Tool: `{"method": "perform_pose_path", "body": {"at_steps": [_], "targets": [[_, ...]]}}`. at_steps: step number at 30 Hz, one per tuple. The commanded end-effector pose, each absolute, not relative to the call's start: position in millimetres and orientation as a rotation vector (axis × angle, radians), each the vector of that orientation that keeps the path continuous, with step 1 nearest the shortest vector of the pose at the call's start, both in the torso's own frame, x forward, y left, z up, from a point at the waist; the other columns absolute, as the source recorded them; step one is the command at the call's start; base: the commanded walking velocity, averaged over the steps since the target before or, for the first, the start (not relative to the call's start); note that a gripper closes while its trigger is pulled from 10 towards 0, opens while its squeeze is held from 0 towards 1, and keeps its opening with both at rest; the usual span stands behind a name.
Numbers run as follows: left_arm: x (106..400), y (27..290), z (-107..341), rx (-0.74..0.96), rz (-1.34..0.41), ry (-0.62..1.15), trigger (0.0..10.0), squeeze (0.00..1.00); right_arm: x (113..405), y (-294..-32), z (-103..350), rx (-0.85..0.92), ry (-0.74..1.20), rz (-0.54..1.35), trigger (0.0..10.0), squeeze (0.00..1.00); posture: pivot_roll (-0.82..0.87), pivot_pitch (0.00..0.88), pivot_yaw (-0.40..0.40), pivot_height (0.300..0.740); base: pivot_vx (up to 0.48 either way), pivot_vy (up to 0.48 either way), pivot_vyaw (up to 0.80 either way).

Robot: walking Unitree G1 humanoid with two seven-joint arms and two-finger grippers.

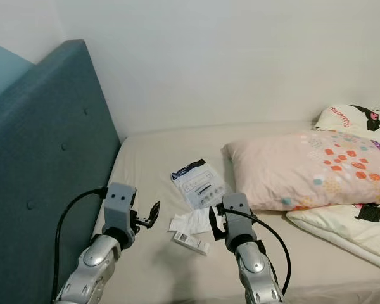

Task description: Clean up the room

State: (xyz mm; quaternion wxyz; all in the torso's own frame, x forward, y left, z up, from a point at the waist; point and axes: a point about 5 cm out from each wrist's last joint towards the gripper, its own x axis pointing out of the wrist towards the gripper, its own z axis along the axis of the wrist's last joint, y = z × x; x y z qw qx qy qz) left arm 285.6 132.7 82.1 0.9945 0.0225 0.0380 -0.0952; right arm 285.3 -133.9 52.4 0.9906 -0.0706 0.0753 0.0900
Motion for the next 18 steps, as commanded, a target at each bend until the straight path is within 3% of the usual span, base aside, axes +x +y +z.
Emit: {"method": "perform_pose_path", "body": {"at_steps": [1,18], "targets": [[286.4,136.0,77.8,0.061,-0.188,0.102,10.0,0.00,284.5,-133.5,48.3,-0.112,0.178,0.175,10.0,0.00,0.00,0.085,0.006,0.735,0.000,0.000,0.00],[287.7,130.5,78.2,0.068,-0.222,0.102,10.0,0.00,282.6,-132.0,47.7,-0.109,0.187,0.184,10.0,0.00,0.00,0.072,0.011,0.680,0.000,0.000,0.00]]}}
